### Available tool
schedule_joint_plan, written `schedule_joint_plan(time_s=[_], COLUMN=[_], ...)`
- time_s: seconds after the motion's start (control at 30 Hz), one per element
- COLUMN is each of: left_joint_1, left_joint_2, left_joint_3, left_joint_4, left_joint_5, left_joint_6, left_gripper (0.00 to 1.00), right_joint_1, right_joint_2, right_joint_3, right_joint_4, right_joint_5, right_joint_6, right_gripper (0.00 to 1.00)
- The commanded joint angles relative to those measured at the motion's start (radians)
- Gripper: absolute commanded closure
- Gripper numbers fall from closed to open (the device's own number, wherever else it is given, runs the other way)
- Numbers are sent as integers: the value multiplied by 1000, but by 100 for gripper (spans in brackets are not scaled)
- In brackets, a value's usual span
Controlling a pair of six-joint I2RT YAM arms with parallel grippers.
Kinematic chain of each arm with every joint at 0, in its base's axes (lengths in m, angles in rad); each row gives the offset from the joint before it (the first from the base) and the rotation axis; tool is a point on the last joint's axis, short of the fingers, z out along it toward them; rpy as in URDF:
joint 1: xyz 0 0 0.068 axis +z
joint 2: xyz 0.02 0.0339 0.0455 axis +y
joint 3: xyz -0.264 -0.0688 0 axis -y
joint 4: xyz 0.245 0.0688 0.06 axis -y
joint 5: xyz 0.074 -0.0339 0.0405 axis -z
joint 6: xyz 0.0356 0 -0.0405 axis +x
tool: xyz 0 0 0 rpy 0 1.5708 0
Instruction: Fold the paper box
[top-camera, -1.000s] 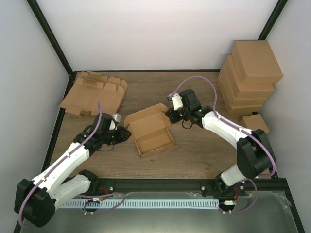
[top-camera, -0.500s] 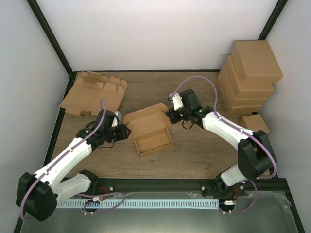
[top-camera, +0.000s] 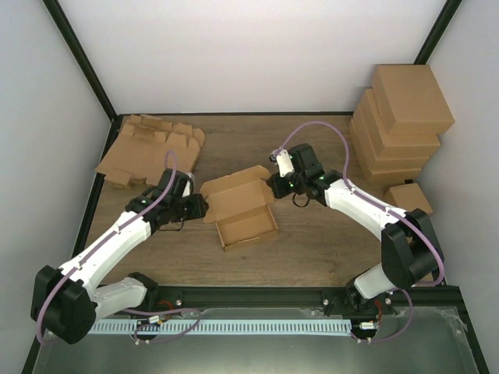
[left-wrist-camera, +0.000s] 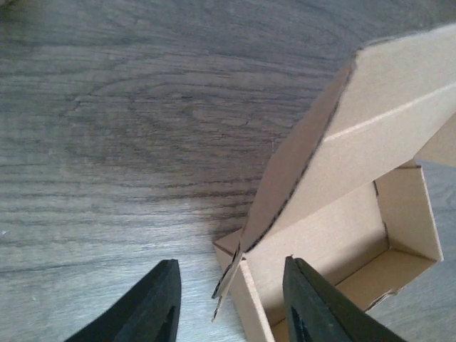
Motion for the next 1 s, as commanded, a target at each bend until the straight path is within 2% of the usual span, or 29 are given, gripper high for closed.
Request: schedule_joint_plan(time_s=[0.0, 0.03, 0.1, 0.23, 0.37, 0.43, 0.67, 0.87, 0.97], left_joint_1=[-1, 0, 0, 0, -2, -1, -1, -1, -3], left_joint_2=[21, 23, 25, 33, 42, 46, 57, 71, 93], left_joint_3=[21, 22, 23, 22, 24, 26, 32, 64, 96], left_joint_4=[25, 27, 31, 28, 25, 27, 32, 46, 27], left_joint_5=[10, 12, 14, 9, 4, 13, 38, 55, 36], left_joint_6=[27, 28, 30, 36, 43, 46, 46, 39, 58], left_gripper=[62, 66, 71, 75, 76, 77, 96, 96, 96], right_joint_1=[4, 4, 4, 4, 4, 4, 4, 34, 38], right_joint_2=[-15, -15, -15, -6, 8, 5, -1, -11, -5], right_joint_3=[28, 28, 28, 37, 51, 53, 60, 70, 74], right_joint_4=[-14, -13, -14, -23, -42, -43, -55, -58, -61], right_joint_5=[4, 4, 3, 23, 35, 31, 15, 42, 91], right_joint_6=[-5, -6, -8, -8, -16, -18, -19, 2, 12], right_gripper=[99, 97, 88, 78, 78, 83, 99, 99, 85])
